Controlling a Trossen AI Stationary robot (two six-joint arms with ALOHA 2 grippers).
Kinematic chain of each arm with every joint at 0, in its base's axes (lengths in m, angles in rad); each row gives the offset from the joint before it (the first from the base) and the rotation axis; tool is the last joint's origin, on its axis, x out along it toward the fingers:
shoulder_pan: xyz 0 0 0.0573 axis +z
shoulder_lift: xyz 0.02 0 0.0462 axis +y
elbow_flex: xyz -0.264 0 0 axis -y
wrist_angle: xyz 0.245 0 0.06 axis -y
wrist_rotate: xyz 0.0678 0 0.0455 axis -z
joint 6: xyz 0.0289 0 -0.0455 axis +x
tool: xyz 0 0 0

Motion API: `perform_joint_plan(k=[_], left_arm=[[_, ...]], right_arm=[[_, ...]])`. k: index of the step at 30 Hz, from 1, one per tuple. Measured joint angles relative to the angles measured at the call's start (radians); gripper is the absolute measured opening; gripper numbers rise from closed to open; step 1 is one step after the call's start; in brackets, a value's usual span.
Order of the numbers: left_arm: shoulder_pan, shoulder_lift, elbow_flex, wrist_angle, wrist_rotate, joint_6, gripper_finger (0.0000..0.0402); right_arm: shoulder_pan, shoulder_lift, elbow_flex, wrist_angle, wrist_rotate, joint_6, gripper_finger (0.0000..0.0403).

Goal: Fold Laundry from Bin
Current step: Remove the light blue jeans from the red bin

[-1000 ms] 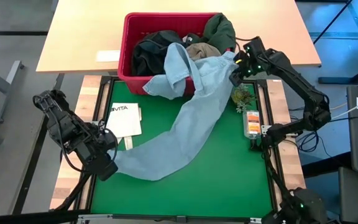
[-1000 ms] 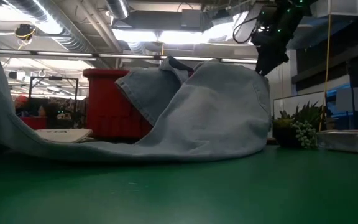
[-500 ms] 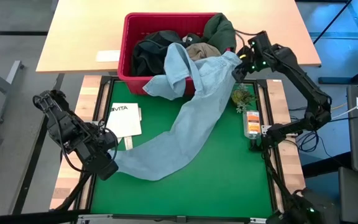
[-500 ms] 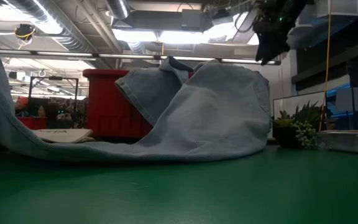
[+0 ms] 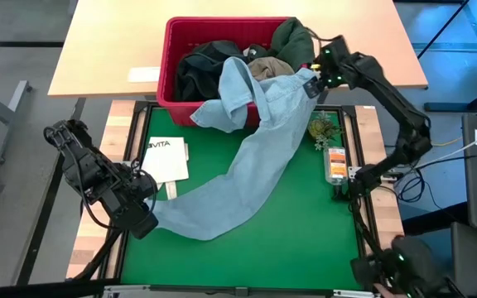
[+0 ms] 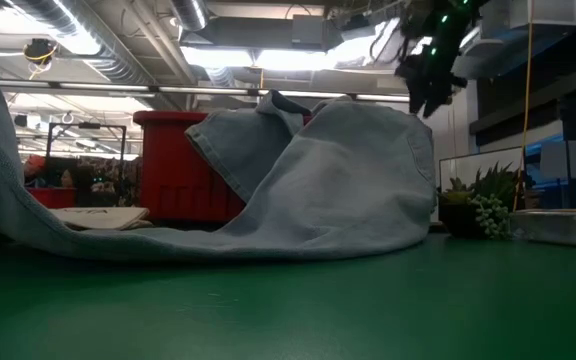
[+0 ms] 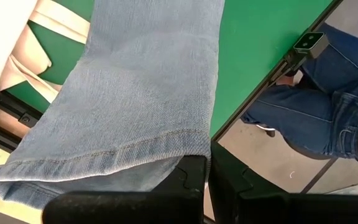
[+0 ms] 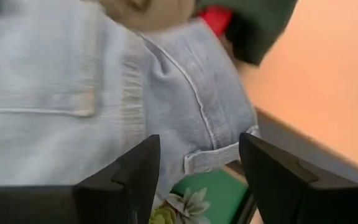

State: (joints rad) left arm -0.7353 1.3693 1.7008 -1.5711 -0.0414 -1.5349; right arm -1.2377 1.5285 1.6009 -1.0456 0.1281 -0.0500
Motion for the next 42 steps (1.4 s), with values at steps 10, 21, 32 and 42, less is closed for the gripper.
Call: perform_joint_plan(k=[10, 21, 32, 42], left_arm=[[0.0, 0.0, 0.0, 0.0, 0.0, 0.0, 0.0002], [0.0, 0.0, 0.0, 0.0, -0.04, 0.0, 0.0002], [0.0, 0.0, 0.0, 0.0, -0.047, 0.0, 0.0002], [0.0, 0.0, 0.0, 0.0, -0.047, 0.0, 0.0002]], right_arm=[[-0.013, 0.033, 0.04, -0.004, 0.053, 0.075, 0.0218], [-0.023, 0.101, 0.103, 0.031, 0.038, 0.097, 0.0218], [-0.071, 0.16, 0.104, 0.073, 0.012, 0.095, 0.0218], [-0.072, 0.161, 0.114, -0.02, -0.073, 0.077, 0.0218]])
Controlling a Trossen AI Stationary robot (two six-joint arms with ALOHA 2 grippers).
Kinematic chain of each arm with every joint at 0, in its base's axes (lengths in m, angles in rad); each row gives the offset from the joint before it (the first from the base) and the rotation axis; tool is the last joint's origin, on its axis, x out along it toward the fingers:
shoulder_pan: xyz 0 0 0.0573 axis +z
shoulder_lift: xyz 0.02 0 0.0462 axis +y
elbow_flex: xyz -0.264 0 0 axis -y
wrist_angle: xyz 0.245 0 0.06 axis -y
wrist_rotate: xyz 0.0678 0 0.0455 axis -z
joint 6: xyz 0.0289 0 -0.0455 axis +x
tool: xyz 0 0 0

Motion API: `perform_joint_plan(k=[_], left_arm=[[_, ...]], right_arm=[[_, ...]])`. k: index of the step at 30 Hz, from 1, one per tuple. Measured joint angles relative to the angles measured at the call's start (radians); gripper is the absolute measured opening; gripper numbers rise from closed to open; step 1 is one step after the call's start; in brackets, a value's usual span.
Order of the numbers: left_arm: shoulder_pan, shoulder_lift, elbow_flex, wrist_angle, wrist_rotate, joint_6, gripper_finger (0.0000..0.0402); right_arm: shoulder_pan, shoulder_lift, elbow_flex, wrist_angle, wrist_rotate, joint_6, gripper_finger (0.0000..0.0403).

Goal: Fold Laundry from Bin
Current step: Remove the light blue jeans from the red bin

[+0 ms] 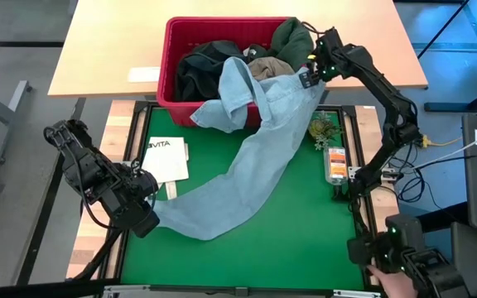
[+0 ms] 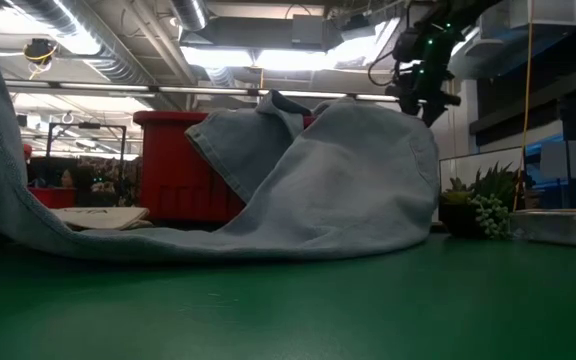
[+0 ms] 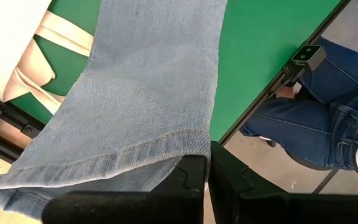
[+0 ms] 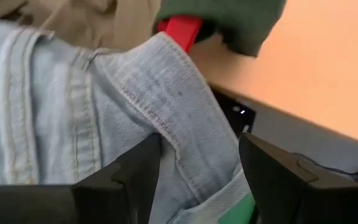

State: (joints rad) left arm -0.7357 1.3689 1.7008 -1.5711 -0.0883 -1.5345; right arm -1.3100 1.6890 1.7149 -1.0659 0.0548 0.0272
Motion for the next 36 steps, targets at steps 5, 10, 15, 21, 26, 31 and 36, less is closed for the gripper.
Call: perform_joint_plan(k=[5, 10, 15, 21, 26, 31, 36], left_arm=[[0.0, 0.0, 0.0, 0.0, 0.0, 0.0, 0.0002], [0.0, 0.0, 0.0, 0.0, 0.0, 0.0, 0.0002], [0.0, 0.0, 0.0, 0.0, -0.009, 0.0, 0.0002], [0.0, 0.0, 0.0, 0.0, -0.023, 0.041, 0.0002], [0.0, 0.0, 0.0, 0.0, -0.023, 0.051, 0.0002], [0.0, 0.0, 0.0, 0.0, 0.003, 0.047, 0.0002], [0.0, 0.0, 0.0, 0.0, -0.009, 0.044, 0.0002]], right_arm=[[-0.002, 0.0, 0.0, -0.019, -0.075, -0.006, 0.0218], [-0.001, -0.001, 0.001, -0.054, -0.09, -0.006, 0.0208], [0.001, -0.001, 0.001, -0.067, -0.108, -0.01, 0.0147], [0.002, -0.001, 0.0, -0.061, -0.146, -0.012, 0.0023], [0.0, -0.001, 0.0, -0.061, -0.194, -0.032, 0.0025], [0.001, -0.005, 0.042, -0.093, -0.225, -0.033, 0.0008], [0.011, -0.008, 0.167, -0.145, -0.363, -0.033, 0.001]])
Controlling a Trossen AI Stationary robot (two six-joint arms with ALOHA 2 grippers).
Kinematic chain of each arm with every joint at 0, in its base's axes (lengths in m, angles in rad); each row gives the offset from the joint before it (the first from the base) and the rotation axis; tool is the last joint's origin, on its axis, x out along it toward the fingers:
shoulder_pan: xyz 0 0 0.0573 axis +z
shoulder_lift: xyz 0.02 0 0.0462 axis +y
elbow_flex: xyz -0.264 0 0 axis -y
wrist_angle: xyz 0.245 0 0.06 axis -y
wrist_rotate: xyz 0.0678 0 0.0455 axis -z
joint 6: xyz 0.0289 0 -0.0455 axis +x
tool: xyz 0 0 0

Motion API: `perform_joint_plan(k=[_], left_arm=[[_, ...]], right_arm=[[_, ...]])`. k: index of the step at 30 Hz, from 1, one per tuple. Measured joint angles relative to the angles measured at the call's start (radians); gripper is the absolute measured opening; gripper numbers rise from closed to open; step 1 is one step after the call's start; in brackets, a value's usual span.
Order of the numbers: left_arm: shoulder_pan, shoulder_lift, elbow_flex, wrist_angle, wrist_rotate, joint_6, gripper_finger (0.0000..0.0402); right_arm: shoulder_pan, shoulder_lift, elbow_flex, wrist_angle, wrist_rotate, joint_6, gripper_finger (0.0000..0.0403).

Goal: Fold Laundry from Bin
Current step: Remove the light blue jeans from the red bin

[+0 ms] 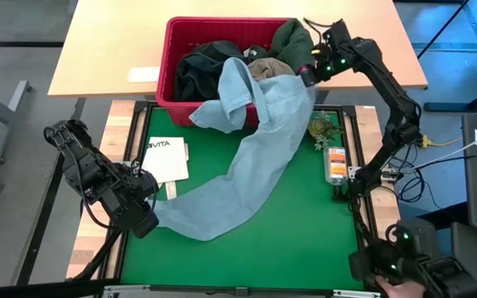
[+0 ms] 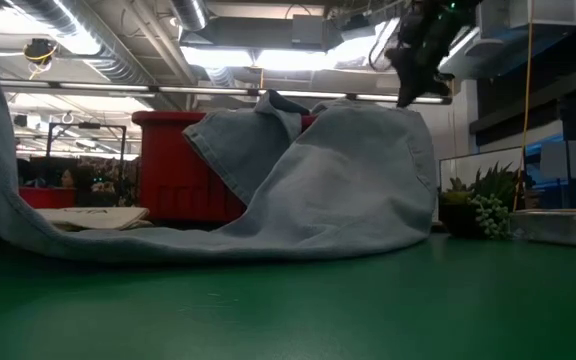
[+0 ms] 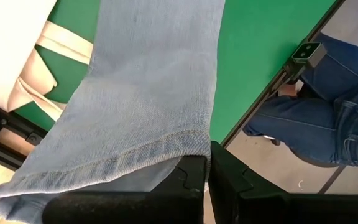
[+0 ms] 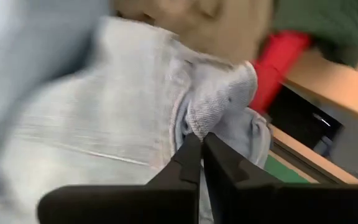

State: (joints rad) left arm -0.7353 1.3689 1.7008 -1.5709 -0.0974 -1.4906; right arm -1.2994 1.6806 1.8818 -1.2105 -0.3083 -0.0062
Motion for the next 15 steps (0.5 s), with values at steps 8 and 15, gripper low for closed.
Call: perform_joint_plan(k=[8, 15], left_arm=[[0.0, 0.0, 0.0, 0.0, -0.002, -0.001, 0.0002], [0.0, 0.0, 0.0, 0.0, -0.03, 0.001, 0.0002]], right_arm=[[0.075, -0.001, 0.099, -0.077, -0.058, 0.0, 0.0006], [0.168, -0.035, 0.103, -0.097, -0.147, -0.005, 0.0004]])
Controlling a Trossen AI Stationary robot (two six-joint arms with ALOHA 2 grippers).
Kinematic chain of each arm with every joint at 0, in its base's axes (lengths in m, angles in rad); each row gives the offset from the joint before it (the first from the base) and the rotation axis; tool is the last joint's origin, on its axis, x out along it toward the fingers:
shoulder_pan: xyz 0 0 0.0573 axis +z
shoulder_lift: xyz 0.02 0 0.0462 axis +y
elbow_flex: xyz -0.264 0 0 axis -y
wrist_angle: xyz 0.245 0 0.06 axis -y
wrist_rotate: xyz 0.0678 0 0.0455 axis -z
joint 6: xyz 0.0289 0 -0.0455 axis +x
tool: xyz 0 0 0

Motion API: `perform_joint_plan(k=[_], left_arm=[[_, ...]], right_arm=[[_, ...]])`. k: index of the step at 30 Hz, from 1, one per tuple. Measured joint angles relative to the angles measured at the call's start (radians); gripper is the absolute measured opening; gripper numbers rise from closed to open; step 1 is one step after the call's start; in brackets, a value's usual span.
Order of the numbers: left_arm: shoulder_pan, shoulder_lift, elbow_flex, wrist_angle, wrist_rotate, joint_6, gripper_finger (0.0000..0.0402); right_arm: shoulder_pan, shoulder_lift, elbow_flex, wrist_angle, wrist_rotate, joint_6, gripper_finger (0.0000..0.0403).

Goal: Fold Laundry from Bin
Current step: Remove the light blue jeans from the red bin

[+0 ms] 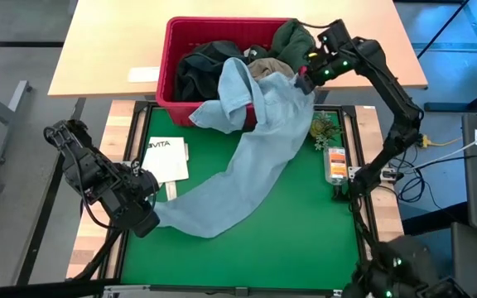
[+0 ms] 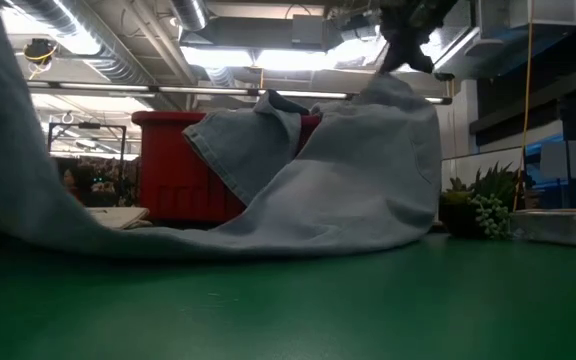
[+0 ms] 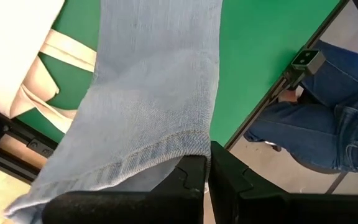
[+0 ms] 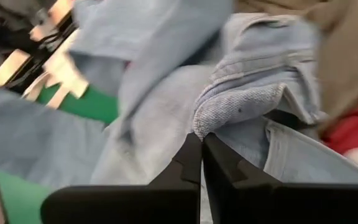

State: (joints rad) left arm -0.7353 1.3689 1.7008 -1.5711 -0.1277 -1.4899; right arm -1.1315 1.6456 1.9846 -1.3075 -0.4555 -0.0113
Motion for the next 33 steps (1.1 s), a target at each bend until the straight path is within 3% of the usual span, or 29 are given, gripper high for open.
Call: perform_joint_plan(k=[11, 27, 33], left_arm=[[0.0, -0.004, 0.0, 0.0, 0.03, 0.041, 0.0002], [0.0, -0.014, 0.0, 0.0, 0.438, -0.118, 0.0002], [-0.01, -0.014, 0.0, 0.0, 0.516, -0.157, 0.0001]], right_arm=[[0.182, -0.123, 0.001, -0.01, -0.007, 0.04, 0.0001], [0.507, -0.278, 0.001, -0.112, 0.013, 0.344, 0.0001], [0.647, -0.291, -0.003, -0.272, 0.156, 0.469, 0.0001]])
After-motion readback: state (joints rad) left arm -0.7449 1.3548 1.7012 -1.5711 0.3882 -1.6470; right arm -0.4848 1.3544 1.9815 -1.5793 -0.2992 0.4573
